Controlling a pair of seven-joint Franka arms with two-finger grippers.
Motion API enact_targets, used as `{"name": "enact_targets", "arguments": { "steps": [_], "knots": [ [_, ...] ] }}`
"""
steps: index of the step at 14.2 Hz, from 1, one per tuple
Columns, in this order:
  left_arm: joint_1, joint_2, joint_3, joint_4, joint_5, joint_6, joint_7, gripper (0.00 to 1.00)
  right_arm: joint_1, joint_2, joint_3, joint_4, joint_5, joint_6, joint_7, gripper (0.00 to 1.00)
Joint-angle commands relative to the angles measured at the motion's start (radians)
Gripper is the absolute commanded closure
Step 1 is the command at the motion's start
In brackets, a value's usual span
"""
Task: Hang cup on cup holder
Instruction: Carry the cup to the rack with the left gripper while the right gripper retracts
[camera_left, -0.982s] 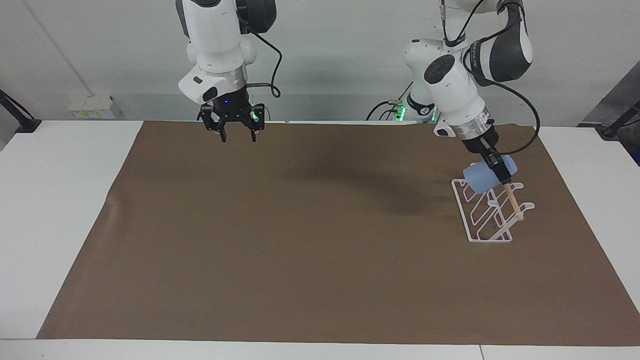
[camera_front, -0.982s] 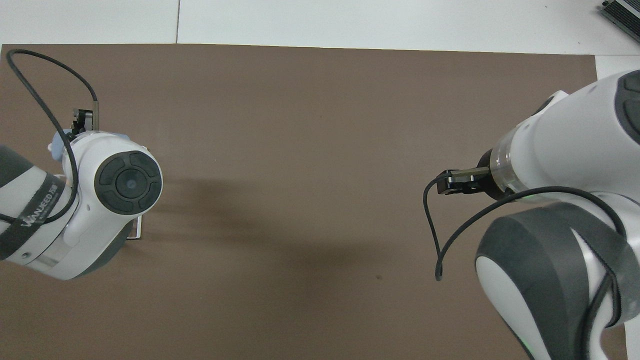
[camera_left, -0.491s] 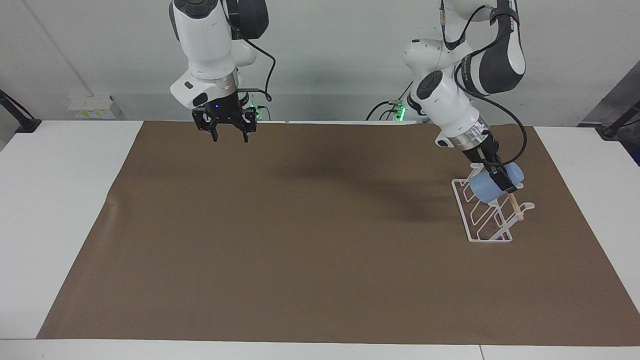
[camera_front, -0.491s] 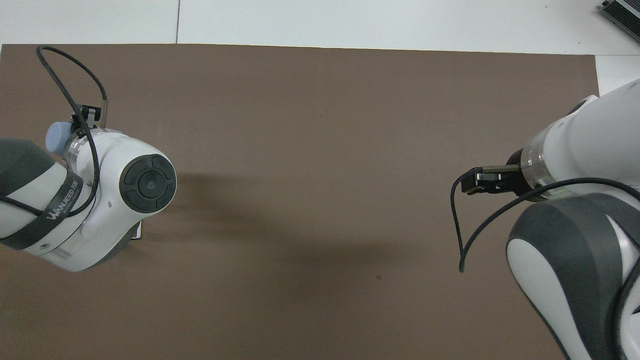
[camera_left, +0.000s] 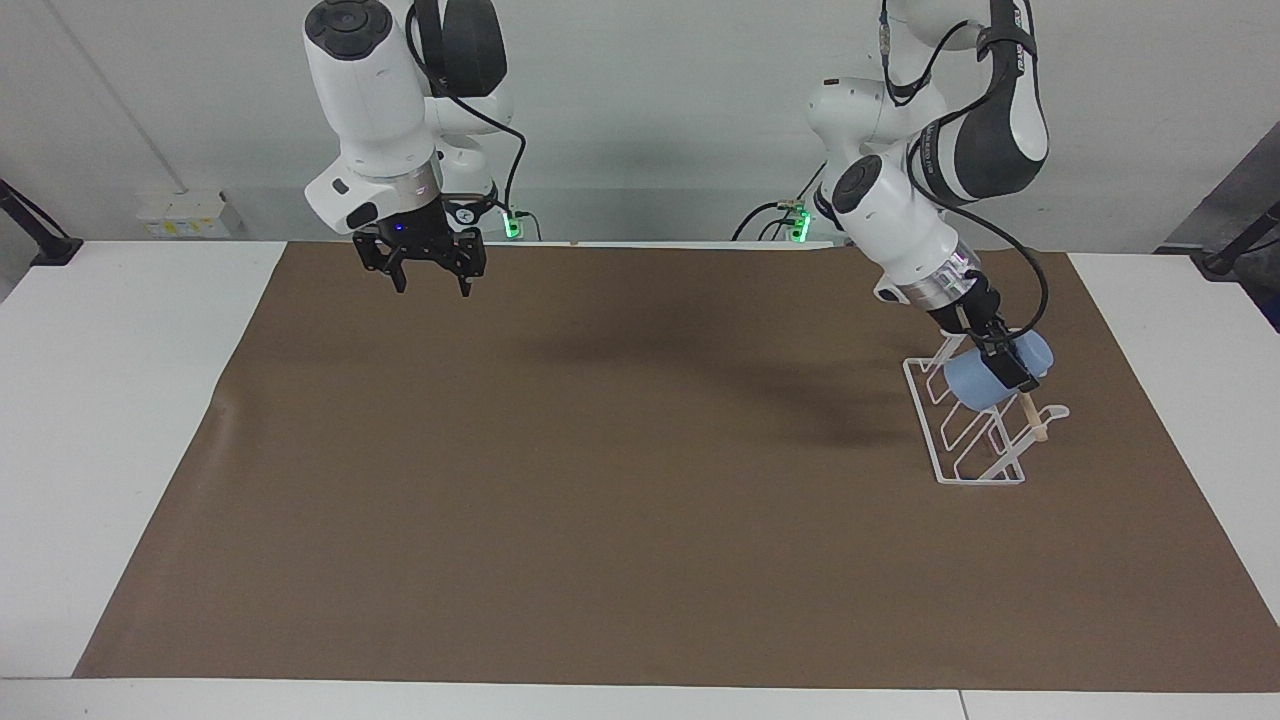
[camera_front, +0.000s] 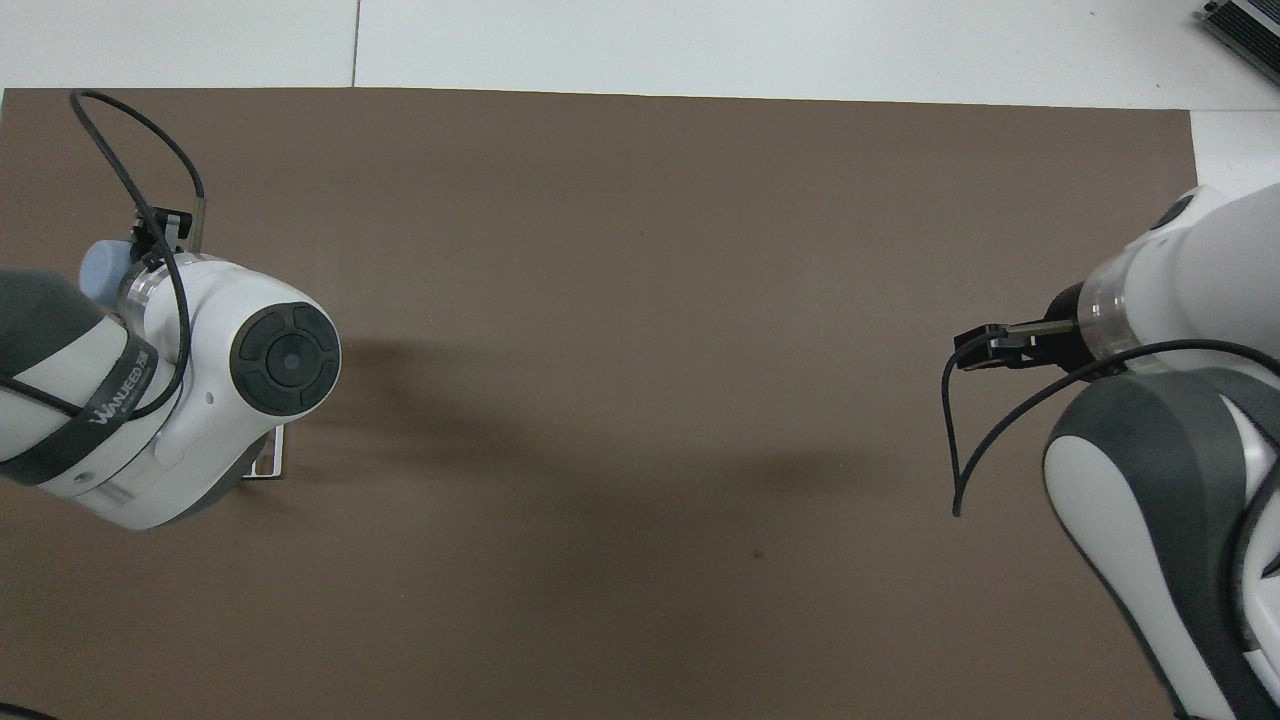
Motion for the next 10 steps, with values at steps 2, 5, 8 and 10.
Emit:
{"name": "enact_targets", "arguments": {
  "steps": [2,5,8,10],
  "knots": [
    [0.033,-0.008,-0.004,-0.042,0.029,0.078,-0.022,1.0,-0.008,-0.013,-0.068,-0.021,-0.002,0.064,-0.099,0.13],
    [0.041,-0.011,-0.004,-0.054,0.029,0.098,-0.02,1.0,0.036,0.035,-0.152,0.083,-0.002,-0.028,-0.152,0.14],
    [0.044,-0.02,-0.003,-0.083,0.032,0.101,-0.022,1.0,0.033,0.094,-0.166,0.257,0.001,-0.203,-0.173,0.14],
    [0.044,-0.021,-0.004,-0.082,0.052,0.103,-0.02,1.0,0.038,0.096,-0.204,0.283,0.001,-0.222,-0.221,0.13]
  ]
}}
